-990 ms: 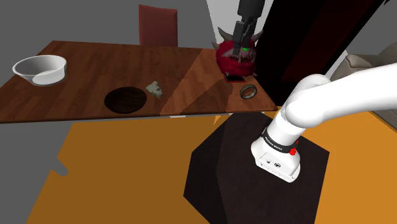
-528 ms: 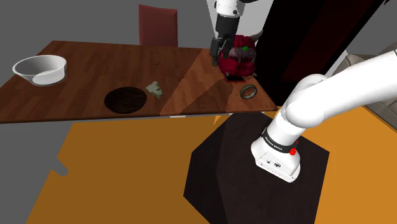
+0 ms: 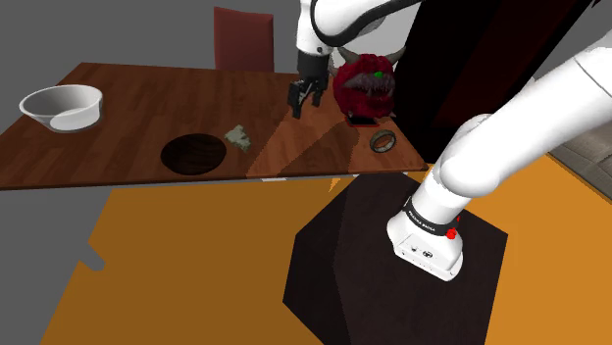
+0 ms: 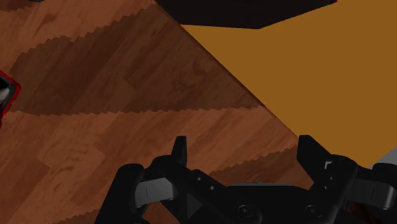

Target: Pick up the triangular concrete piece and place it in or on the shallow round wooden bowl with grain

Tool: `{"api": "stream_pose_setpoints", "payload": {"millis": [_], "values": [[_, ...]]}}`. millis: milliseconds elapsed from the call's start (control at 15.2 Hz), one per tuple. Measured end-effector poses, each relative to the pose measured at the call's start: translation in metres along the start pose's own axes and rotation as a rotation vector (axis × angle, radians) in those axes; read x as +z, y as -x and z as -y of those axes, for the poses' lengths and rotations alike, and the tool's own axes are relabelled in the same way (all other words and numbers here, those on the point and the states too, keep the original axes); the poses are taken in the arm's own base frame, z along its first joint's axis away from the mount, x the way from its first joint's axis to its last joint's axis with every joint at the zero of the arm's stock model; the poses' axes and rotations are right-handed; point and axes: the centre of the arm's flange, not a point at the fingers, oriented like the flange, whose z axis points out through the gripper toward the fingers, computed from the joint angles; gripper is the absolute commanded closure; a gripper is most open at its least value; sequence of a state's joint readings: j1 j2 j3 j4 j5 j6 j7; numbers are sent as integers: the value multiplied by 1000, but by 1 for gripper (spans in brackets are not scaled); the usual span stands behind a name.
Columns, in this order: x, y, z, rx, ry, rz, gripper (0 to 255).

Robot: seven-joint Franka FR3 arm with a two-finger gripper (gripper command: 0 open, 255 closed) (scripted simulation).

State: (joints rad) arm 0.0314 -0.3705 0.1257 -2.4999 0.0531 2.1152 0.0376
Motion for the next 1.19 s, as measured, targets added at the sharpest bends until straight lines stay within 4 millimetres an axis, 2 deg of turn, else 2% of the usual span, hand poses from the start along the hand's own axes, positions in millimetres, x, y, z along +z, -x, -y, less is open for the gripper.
{"api": "stream_pose_setpoints", "payload": {"millis": [528, 1188], "values": [[68, -71, 24, 26, 10, -44, 0], [144, -170, 48, 59, 22, -100, 0]]}}
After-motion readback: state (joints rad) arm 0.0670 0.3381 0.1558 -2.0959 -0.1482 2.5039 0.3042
